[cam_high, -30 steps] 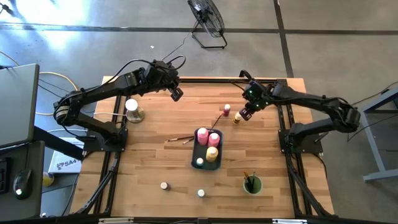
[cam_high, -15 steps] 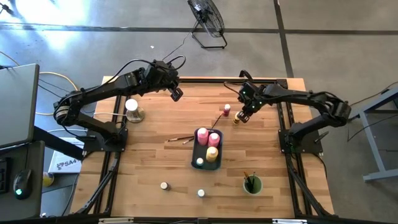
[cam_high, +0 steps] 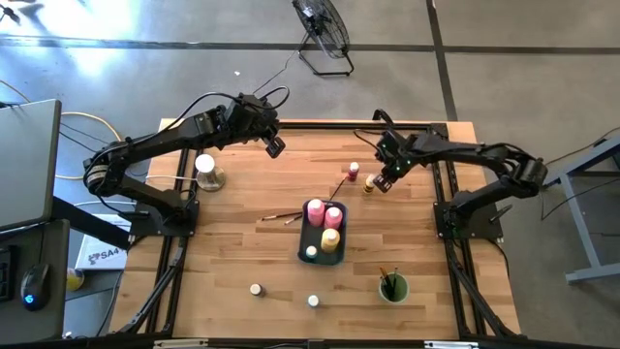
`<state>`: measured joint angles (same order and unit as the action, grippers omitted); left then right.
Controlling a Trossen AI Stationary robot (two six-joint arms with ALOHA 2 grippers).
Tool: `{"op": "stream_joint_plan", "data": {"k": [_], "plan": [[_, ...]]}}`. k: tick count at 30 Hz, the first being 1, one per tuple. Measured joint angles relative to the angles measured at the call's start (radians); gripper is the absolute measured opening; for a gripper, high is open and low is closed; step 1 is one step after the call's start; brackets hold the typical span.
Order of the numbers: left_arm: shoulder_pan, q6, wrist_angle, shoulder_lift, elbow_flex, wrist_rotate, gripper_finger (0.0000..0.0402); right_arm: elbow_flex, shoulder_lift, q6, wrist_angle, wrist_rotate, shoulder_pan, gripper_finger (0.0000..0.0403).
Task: Pick & Place Paint Supplies
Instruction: Adjust the small yellow bottle
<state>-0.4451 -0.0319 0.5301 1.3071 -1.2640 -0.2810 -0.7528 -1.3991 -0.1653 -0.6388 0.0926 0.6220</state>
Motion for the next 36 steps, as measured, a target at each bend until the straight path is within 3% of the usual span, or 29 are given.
{"op": "stream_joint_plan", "data": {"k": [26, 36], "plan": [[0.0, 0.0, 0.0, 0.0, 0.0, 0.0, 0.0077, 0.178, 0.0, -0.129, 0.376, 0.039, 0.0, 0.0002], [0.0, 0.0, 0.0, 0.0, 0.0, 0.0, 0.0077, 0.215, 0.0, -0.164, 0.429, 0.136, 0.0, 0.0002]]}}
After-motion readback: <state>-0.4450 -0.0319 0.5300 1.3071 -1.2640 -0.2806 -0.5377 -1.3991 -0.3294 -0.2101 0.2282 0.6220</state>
